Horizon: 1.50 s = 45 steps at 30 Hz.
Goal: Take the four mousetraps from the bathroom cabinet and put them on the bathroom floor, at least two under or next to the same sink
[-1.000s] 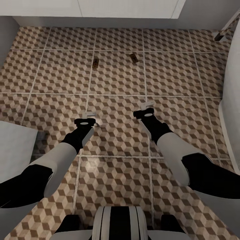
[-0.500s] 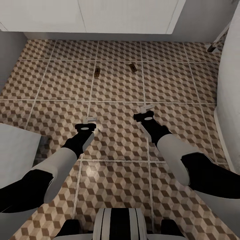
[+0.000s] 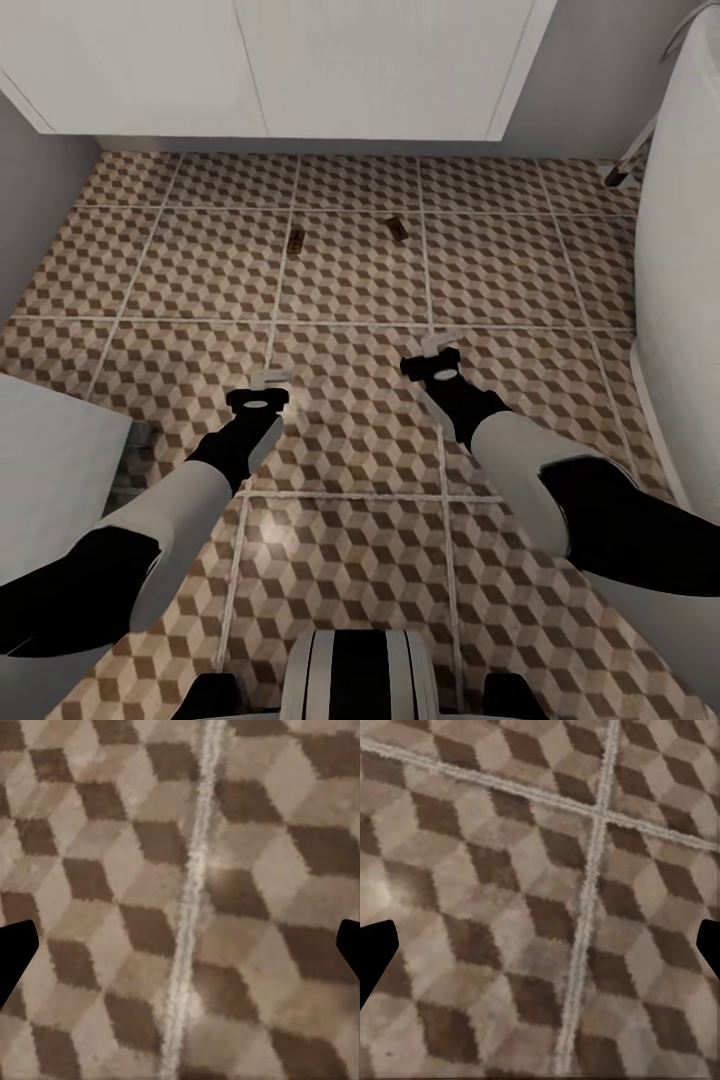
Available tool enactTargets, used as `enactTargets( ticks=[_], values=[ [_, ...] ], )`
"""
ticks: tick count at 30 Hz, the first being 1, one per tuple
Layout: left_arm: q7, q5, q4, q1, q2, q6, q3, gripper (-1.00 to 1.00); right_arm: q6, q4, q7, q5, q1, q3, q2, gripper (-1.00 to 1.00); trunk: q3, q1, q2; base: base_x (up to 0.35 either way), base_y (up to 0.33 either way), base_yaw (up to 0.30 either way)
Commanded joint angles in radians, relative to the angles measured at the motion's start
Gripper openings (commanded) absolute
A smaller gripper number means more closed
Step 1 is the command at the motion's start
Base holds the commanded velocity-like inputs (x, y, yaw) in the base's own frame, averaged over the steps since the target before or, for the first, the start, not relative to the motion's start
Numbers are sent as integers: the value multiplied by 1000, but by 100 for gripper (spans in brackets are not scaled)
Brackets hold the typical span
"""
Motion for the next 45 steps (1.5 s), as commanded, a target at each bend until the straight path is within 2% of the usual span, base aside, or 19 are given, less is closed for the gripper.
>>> enactTargets(
  ticks=[1, 5, 9, 19, 23, 28, 35, 45],
  values=[
    [8, 9, -2, 10, 2, 4, -8, 100, -20, 24, -4, 10, 0, 1, 0, 100, 3, -1, 0, 0, 0, 0],
    [6, 9, -1, 32, 3, -17, -8, 100, -63, 66, -4, 11, 1, 1, -1, 100, 19, -2, 1, 0, 0, 0],
    [0, 9, 5, 64, 3, -69, -8, 100, -105, 92, -4, 11, 3, 1, -5, 100, 34, -4, 2, 0, 0, 0],
    [-36, 9, 18, 107, 9, -106, -9, 100, -132, 106, 11, 11, 11, 2, -33, 100, 73, -9, 4, 0, 0, 0],
    [-41, 9, 26, 126, 10, -110, -9, 100, -141, 108, 35, 11, 38, 1, -43, 100, 89, -10, 5, 0, 0, 0],
    [-50, 9, 43, 143, 9, -127, -9, 100, -190, 109, 65, 12, 79, 1, -59, 100, 108, -13, 6, 0, 0, 0],
    [-87, 9, 52, 178, 7, -147, -10, 100, -242, 110, 75, 13, 119, 1, -67, 100, 135, -16, 8, 0, 0, 0],
    [-100, 8, 53, 242, 6, -176, -13, 100, -303, 109, 88, 12, 179, 1, -89, 100, 174, -20, 10, 0, 0, 0]
  ],
)
